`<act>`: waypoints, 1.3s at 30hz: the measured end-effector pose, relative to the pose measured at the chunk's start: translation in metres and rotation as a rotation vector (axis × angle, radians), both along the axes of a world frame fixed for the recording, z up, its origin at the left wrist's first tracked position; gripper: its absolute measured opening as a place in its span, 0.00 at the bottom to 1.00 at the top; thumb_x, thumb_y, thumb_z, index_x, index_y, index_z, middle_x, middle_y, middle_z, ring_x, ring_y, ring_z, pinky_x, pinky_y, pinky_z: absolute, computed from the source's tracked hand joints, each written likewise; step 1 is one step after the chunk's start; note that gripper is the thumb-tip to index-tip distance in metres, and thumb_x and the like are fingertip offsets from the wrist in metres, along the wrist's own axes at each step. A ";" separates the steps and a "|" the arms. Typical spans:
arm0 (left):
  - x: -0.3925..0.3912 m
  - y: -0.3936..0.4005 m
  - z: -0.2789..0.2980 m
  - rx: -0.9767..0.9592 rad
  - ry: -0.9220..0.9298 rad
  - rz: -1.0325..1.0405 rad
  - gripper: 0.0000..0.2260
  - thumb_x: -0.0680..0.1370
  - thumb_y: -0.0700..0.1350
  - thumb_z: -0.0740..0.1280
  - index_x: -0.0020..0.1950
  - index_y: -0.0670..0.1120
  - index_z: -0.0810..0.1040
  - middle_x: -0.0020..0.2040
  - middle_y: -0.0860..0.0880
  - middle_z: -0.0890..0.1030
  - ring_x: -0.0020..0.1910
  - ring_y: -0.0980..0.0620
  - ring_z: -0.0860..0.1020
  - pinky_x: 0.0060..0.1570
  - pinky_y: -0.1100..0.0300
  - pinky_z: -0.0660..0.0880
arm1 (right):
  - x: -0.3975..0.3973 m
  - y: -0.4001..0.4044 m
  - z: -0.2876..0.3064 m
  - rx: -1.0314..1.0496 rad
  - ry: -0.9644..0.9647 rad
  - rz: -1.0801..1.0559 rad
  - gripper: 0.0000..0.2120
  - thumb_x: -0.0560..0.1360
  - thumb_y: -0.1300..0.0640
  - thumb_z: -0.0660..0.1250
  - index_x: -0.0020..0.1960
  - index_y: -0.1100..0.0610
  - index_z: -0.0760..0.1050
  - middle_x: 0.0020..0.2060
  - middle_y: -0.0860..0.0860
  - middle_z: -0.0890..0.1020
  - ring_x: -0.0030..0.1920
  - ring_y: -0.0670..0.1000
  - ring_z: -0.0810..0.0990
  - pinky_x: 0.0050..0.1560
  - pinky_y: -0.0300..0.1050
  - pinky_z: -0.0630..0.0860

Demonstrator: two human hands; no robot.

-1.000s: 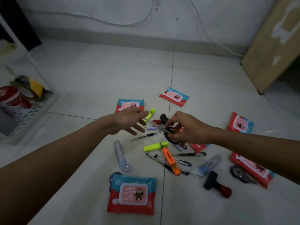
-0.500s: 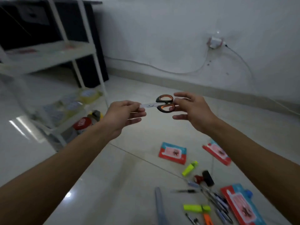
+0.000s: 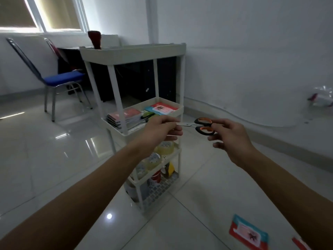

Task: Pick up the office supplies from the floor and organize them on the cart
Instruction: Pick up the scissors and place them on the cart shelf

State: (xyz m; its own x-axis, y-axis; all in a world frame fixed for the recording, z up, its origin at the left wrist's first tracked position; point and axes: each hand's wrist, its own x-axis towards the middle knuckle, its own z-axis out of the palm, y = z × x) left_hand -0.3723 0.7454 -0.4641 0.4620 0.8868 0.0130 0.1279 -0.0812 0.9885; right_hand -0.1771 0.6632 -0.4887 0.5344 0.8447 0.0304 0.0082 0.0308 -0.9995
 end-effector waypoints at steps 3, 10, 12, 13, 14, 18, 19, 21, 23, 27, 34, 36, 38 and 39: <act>-0.006 0.031 -0.002 0.224 0.207 0.084 0.07 0.81 0.42 0.65 0.57 0.46 0.80 0.45 0.49 0.82 0.39 0.55 0.81 0.38 0.63 0.76 | -0.002 0.040 0.008 -0.015 -0.046 0.040 0.08 0.80 0.63 0.64 0.58 0.58 0.78 0.41 0.54 0.85 0.34 0.49 0.81 0.30 0.40 0.77; 0.006 0.089 -0.025 0.434 0.452 0.343 0.17 0.79 0.48 0.67 0.67 0.47 0.72 0.59 0.49 0.75 0.49 0.56 0.75 0.46 0.65 0.73 | 0.015 0.144 0.030 -0.044 -0.233 0.130 0.10 0.82 0.63 0.63 0.62 0.60 0.76 0.42 0.56 0.83 0.30 0.48 0.78 0.31 0.43 0.79; 0.009 0.092 -0.034 0.512 0.593 0.457 0.27 0.78 0.52 0.68 0.74 0.47 0.63 0.68 0.46 0.66 0.64 0.49 0.69 0.60 0.53 0.72 | 0.014 0.173 0.031 -0.046 -0.270 0.143 0.10 0.81 0.63 0.63 0.62 0.60 0.76 0.42 0.57 0.82 0.28 0.46 0.77 0.30 0.44 0.79; 0.010 0.090 -0.038 0.551 0.668 0.512 0.31 0.77 0.54 0.68 0.75 0.47 0.59 0.71 0.44 0.63 0.68 0.46 0.65 0.65 0.49 0.69 | 0.010 0.188 0.031 -0.048 -0.280 0.156 0.10 0.81 0.63 0.62 0.61 0.60 0.76 0.43 0.57 0.82 0.28 0.46 0.77 0.29 0.44 0.79; 0.011 0.088 -0.041 0.578 0.717 0.555 0.34 0.76 0.56 0.68 0.76 0.46 0.58 0.73 0.43 0.61 0.71 0.44 0.62 0.68 0.46 0.67 | 0.006 0.201 0.030 -0.050 -0.292 0.173 0.10 0.82 0.63 0.62 0.61 0.60 0.76 0.43 0.57 0.82 0.29 0.46 0.78 0.29 0.44 0.79; 0.004 0.084 -0.058 0.620 0.801 0.649 0.35 0.76 0.58 0.68 0.77 0.44 0.60 0.76 0.38 0.58 0.75 0.39 0.59 0.71 0.41 0.65 | -0.019 0.244 0.023 -0.071 -0.397 0.261 0.09 0.83 0.61 0.60 0.59 0.56 0.77 0.47 0.54 0.80 0.34 0.47 0.80 0.29 0.40 0.79; 0.001 0.083 -0.062 0.644 0.812 0.648 0.36 0.75 0.57 0.68 0.78 0.43 0.60 0.77 0.37 0.56 0.76 0.38 0.58 0.72 0.41 0.63 | -0.024 0.253 0.021 -0.078 -0.417 0.279 0.09 0.83 0.61 0.60 0.58 0.56 0.77 0.47 0.53 0.80 0.34 0.47 0.80 0.29 0.40 0.78; -0.003 0.075 -0.070 0.698 0.801 0.625 0.35 0.75 0.56 0.68 0.78 0.42 0.61 0.78 0.36 0.52 0.78 0.39 0.53 0.73 0.43 0.61 | -0.033 0.267 0.018 -0.098 -0.437 0.298 0.08 0.83 0.62 0.60 0.56 0.55 0.78 0.48 0.54 0.81 0.37 0.48 0.81 0.28 0.39 0.78; -0.007 0.065 -0.079 0.744 0.800 0.584 0.35 0.75 0.55 0.67 0.78 0.42 0.60 0.79 0.37 0.50 0.79 0.40 0.49 0.74 0.43 0.59 | -0.037 0.277 0.015 -0.126 -0.454 0.298 0.07 0.82 0.62 0.61 0.53 0.55 0.78 0.48 0.54 0.81 0.40 0.50 0.82 0.27 0.38 0.77; -0.018 0.055 -0.099 0.770 0.979 0.491 0.38 0.74 0.57 0.68 0.78 0.40 0.60 0.80 0.37 0.53 0.79 0.39 0.51 0.75 0.44 0.56 | -0.039 0.284 0.011 -0.167 -0.508 0.271 0.08 0.82 0.62 0.61 0.54 0.55 0.78 0.51 0.54 0.80 0.44 0.51 0.82 0.26 0.37 0.77; -0.028 0.057 -0.121 0.910 1.151 0.450 0.40 0.71 0.51 0.71 0.78 0.39 0.60 0.76 0.38 0.64 0.76 0.39 0.61 0.77 0.44 0.52 | -0.043 0.282 0.007 -0.144 -0.581 0.182 0.08 0.82 0.62 0.61 0.58 0.57 0.77 0.54 0.53 0.79 0.45 0.50 0.81 0.29 0.41 0.81; -0.031 0.060 -0.127 0.967 1.158 0.485 0.38 0.72 0.48 0.70 0.78 0.39 0.60 0.75 0.39 0.65 0.75 0.39 0.63 0.77 0.45 0.53 | -0.047 0.283 0.007 -0.125 -0.595 0.190 0.08 0.82 0.61 0.62 0.58 0.57 0.78 0.54 0.53 0.80 0.45 0.49 0.82 0.31 0.42 0.82; -0.030 0.065 -0.133 1.009 1.152 0.532 0.37 0.72 0.48 0.70 0.78 0.39 0.62 0.74 0.39 0.64 0.74 0.39 0.65 0.77 0.45 0.54 | -0.056 0.283 0.008 -0.094 -0.664 0.214 0.08 0.82 0.61 0.62 0.57 0.56 0.78 0.51 0.52 0.81 0.46 0.48 0.82 0.39 0.47 0.84; -0.028 0.067 -0.135 1.022 1.147 0.552 0.36 0.72 0.48 0.70 0.78 0.39 0.62 0.74 0.39 0.64 0.73 0.39 0.65 0.76 0.45 0.54 | -0.062 0.282 0.008 -0.079 -0.703 0.231 0.08 0.81 0.61 0.63 0.57 0.57 0.79 0.51 0.52 0.81 0.47 0.48 0.81 0.43 0.48 0.83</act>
State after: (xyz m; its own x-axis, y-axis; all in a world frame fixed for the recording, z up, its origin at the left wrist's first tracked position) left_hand -0.4006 0.8128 -0.5994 0.2907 0.7771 0.5582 0.9502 -0.3030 -0.0731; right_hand -0.2389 0.9450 -0.4805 0.2199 0.9471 0.2337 0.6486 0.0370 -0.7602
